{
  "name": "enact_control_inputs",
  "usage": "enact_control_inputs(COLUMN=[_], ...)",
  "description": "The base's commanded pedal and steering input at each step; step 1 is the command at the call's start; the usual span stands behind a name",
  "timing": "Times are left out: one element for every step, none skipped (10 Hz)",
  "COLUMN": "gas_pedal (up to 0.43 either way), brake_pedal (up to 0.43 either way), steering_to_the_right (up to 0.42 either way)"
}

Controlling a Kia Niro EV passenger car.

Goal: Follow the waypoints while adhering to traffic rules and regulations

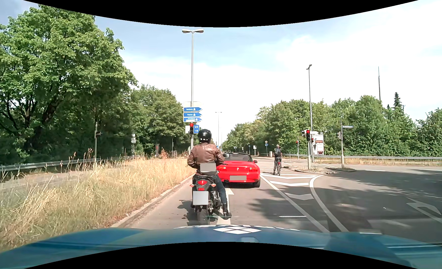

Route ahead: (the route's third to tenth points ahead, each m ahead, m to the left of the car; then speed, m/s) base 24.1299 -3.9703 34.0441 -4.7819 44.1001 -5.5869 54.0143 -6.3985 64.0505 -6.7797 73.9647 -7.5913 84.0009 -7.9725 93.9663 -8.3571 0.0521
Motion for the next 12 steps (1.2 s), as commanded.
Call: enact_control_inputs(gas_pedal=[0.0,0.0,0.0,0.0,0.0,0.0,0.0,0.0,0.0,0.0,0.0,0.0], brake_pedal=[0.183,0.226,0.244,0.25,0.256,0.256,0.256,0.262,0.262,0.262,0.262,0.262], steering_to_the_right=[-0.003,-0.002,-0.002,-0.002,-0.002,-0.002,-0.003,-0.002,-0.003,-0.002,-0.002,-0.002])
